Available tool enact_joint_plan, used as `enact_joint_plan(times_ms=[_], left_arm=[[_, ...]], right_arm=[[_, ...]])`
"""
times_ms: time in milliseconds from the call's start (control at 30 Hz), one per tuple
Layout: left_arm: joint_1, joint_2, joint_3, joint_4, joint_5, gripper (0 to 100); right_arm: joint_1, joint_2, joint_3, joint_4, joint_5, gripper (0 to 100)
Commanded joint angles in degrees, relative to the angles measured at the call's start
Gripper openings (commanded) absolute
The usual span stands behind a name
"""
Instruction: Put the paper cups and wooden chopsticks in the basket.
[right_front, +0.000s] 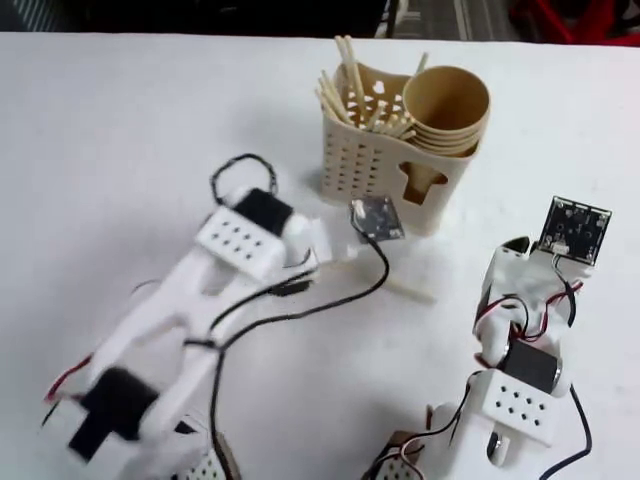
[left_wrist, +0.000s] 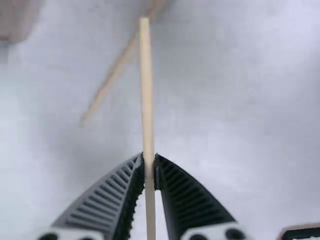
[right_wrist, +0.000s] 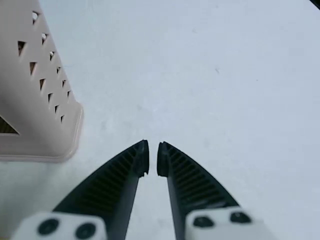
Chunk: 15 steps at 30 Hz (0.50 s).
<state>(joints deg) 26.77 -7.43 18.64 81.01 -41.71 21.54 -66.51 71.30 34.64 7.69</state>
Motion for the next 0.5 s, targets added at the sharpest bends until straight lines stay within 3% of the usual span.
enact_joint_plan(times_ms=[0,300,467], left_arm=[[-0.75,-11.38,-2.29,0.26,2.20,2],[-0.22,-15.87,-22.07,-0.18,13.80,2],[-0.13,-15.78,-32.62,-8.70,19.60,2]], right_arm=[[0.40,-1.19,-0.79,-1.27,0.00,4.9],[0.31,-1.19,-0.79,-1.27,0.00,4.9],[0.31,-1.19,-0.79,-1.27,0.00,4.9]])
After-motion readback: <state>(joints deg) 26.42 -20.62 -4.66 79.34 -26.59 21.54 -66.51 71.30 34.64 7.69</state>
